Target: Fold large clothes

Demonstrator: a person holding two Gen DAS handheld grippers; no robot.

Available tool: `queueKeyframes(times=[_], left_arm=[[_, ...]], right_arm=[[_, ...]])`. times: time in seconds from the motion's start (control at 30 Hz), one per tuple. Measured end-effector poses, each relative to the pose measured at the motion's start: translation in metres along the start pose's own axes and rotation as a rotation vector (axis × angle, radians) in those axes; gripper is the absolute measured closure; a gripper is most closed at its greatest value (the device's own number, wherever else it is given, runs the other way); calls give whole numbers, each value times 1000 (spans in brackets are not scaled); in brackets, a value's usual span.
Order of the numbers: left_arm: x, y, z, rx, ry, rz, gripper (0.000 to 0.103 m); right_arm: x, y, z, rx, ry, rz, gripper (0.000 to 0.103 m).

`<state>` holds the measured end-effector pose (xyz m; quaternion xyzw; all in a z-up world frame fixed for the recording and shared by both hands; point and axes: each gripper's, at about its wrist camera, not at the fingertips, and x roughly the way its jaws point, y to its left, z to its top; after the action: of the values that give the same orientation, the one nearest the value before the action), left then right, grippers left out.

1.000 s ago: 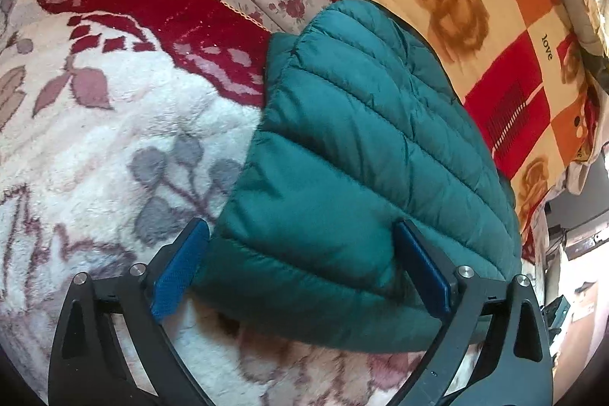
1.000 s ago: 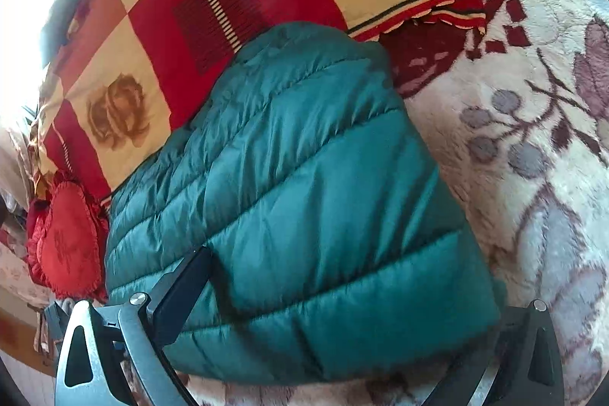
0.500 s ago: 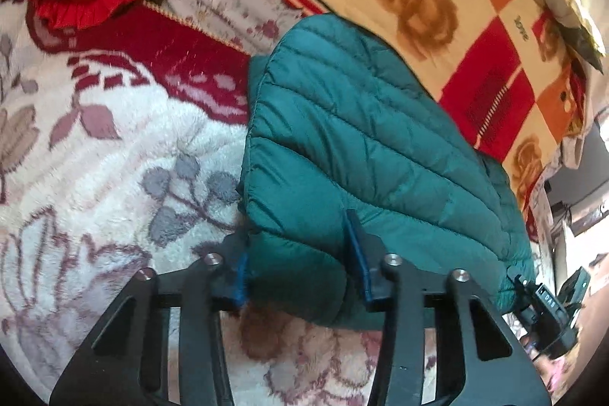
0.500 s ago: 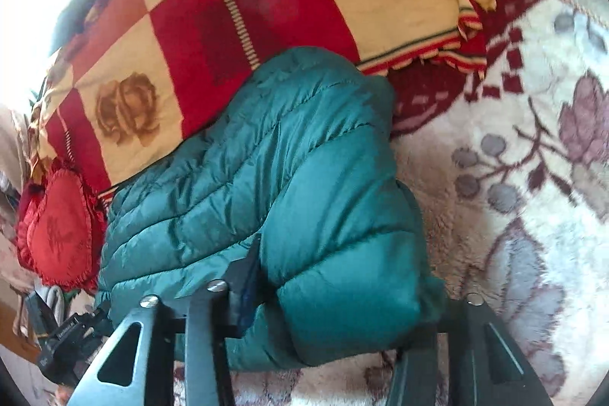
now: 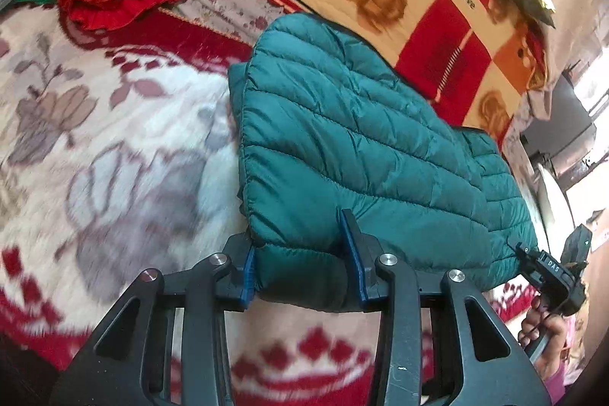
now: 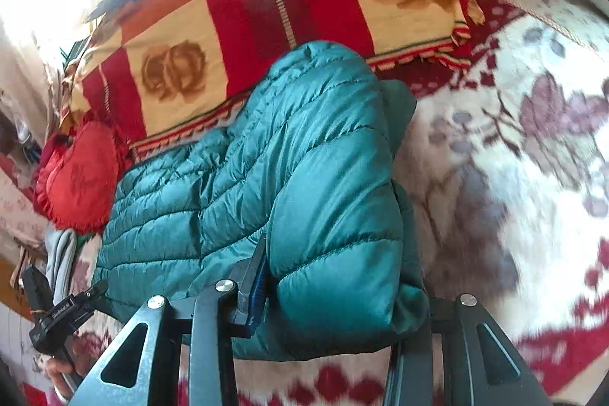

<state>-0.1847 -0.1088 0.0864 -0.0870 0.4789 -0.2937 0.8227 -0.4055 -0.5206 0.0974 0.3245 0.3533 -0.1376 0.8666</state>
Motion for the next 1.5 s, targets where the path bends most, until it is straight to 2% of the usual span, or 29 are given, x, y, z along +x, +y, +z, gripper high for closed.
queueKeyframes(times=[0.1, 0.17, 0.27, 0.33, 0.5, 0.67, 0.9, 1.1, 1.5], left_arm=[[-3, 6, -15, -1, 17, 12, 66], [3, 10, -22, -20, 24, 27, 63], [7, 12, -27, -43, 11, 77, 45], [2, 9, -28, -39, -3, 111, 36], [-21, -5, -30, 21, -77, 208, 35], [-32, -23, -33, 43, -112, 216, 35], [-31, -61, -40, 141, -127, 246, 35], [-33, -83, -43, 173, -164, 241, 35], [-26, -103, -48, 236, -196, 279, 35]], right_arm=[[-4, -5, -20, 16, 18, -21, 61], [1, -10, -25, 15, 31, -65, 38], [8, -27, -28, 51, 46, -126, 24], [3, -32, -27, 57, 50, -156, 24], [-32, -24, -24, -17, -27, -240, 24], [-54, 7, -28, -104, -95, -247, 24], [-42, 66, -50, -269, -119, -245, 23], [-28, 94, -61, -282, -118, -203, 15], [-10, 137, -72, -365, -103, -206, 8]])
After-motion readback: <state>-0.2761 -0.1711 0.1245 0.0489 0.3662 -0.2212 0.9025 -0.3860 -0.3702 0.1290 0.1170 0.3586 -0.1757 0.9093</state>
